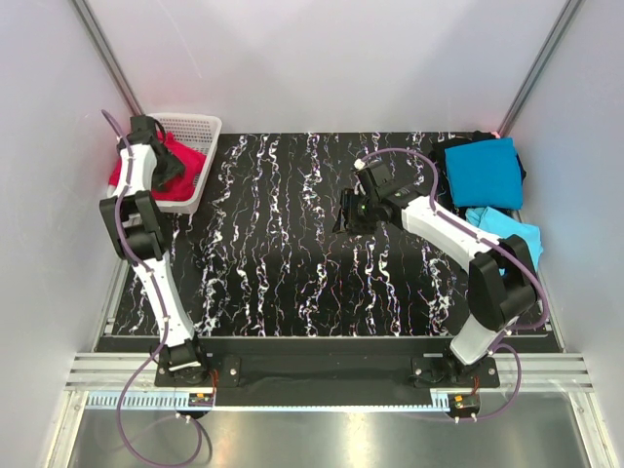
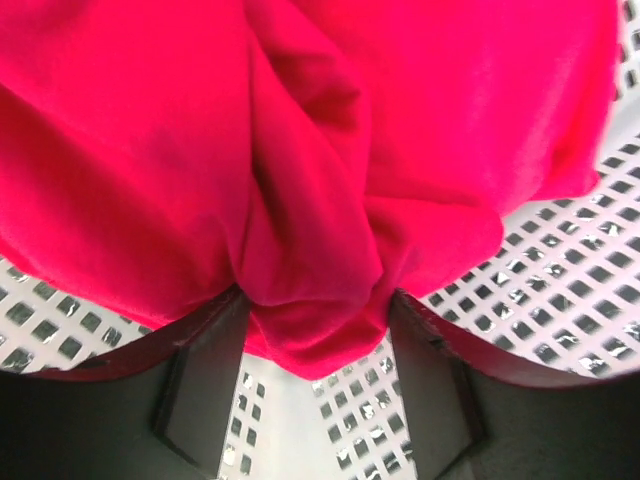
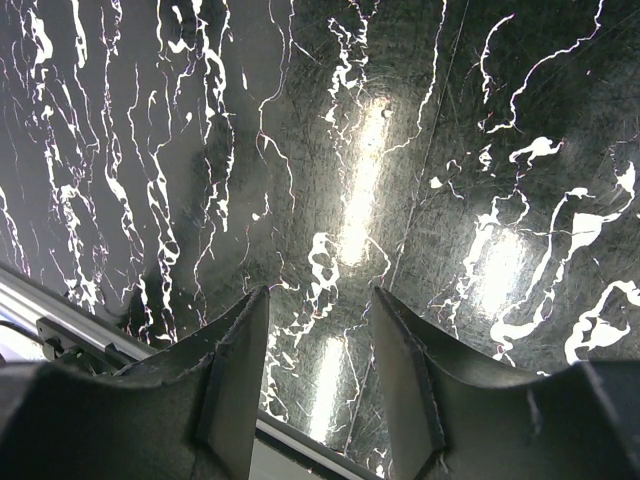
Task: Fold and stack the t-shirts
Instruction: Reset both grippers
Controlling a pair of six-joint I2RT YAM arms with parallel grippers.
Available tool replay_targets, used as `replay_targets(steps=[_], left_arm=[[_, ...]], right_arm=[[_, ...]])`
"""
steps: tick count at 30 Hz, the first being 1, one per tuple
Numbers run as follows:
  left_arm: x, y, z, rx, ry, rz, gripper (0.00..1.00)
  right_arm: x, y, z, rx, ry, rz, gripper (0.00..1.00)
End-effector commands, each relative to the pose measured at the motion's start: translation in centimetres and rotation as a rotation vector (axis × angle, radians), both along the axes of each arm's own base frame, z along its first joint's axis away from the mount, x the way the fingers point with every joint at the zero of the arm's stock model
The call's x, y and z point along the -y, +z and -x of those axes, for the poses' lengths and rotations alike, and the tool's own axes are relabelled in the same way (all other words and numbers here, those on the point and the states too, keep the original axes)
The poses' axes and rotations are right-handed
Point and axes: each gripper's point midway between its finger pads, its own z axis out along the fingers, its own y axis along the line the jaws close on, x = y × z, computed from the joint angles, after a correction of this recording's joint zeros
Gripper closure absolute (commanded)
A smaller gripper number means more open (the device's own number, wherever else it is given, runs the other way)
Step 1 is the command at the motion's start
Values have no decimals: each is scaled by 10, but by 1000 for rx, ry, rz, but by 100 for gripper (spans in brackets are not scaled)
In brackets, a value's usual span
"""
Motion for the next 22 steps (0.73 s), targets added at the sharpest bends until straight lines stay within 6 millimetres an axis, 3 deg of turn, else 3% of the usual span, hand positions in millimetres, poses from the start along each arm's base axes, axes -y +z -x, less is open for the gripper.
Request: replay_targets(steps=[1,7,10,22], left_arm=[[5,19,-1,68,-20,22,35],[12,47,4,145,-33,25,21],[18,62,5,178,-55,30,1],[30,83,20,190,-59,-46,1]], right_arm=[[-8,11,-8,32,-10,-21,48],[-4,2,-6,12,-35,-6,49],[-4,2,-3,11,-37,-3,49],[-7,-1,5,8,-33,6,50]])
